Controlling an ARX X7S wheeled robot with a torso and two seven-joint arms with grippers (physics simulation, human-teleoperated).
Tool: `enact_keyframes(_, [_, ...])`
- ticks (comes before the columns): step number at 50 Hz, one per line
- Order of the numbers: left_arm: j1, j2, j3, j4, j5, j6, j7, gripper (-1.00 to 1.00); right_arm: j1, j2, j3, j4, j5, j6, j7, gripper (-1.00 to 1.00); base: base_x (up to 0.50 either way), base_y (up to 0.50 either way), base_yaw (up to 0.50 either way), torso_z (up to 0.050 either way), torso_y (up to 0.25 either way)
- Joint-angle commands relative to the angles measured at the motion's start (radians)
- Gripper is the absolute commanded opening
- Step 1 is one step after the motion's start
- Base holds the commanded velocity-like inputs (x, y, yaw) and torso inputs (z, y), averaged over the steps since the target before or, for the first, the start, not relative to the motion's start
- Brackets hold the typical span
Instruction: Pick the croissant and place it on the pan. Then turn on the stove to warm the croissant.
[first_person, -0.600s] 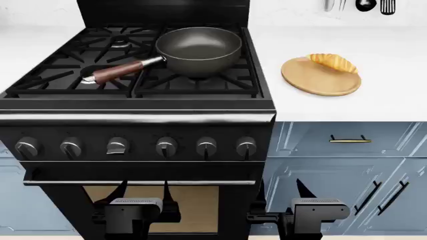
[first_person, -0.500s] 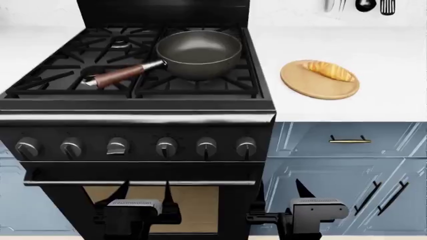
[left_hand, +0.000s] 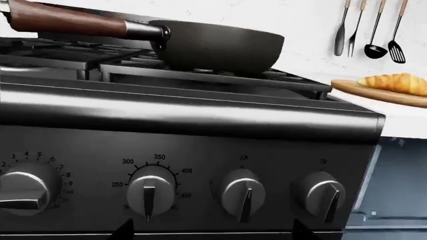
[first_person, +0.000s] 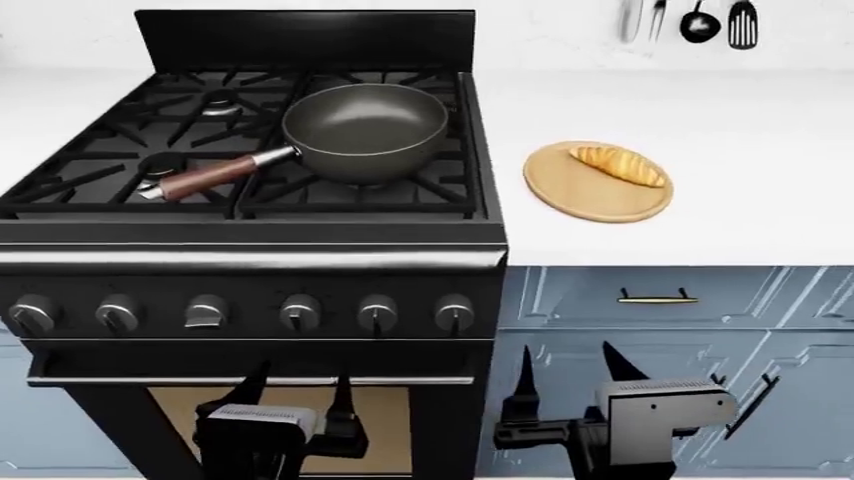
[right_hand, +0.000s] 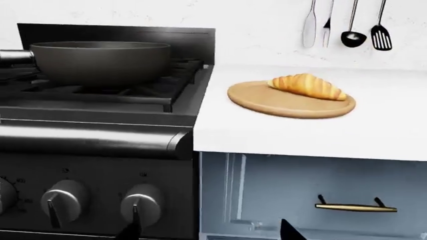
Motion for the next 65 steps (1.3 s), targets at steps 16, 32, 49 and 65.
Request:
enact_keyframes(16, [-0.007,-0.033,0.045,-0.009,-0.026,0.0,-0.03,1.0,-0.008,0.035,-0.011,-0.032,0.058,0.038,0.024,1.0,0.0,-0.5,0.0,0.05,0.0])
enact_keyframes(32, [-0.027,-0.048,0.065,-0.031,-0.044,0.006,-0.039,1.0,0.021,0.045,-0.016,-0.025,0.086,0.06,0.047,1.0,0.0,-0.5,0.0,0.05,0.0])
enact_keyframes(49, [-0.402,-0.177,-0.097,0.635,-0.442,-1.079,-0.184,1.0,0.852,0.364,0.333,-0.197,0.977,1.123,0.615,1.0,0.0,-0.01,0.0,0.011,0.0])
enact_keyframes(65, [-0.961,-0.244,-0.262,0.538,-0.772,-1.589,-0.418,1.0,1.404,0.589,0.047,0.157,1.55,1.103,0.685,1.0,0.0,0.0,0.0,0.0,0.0])
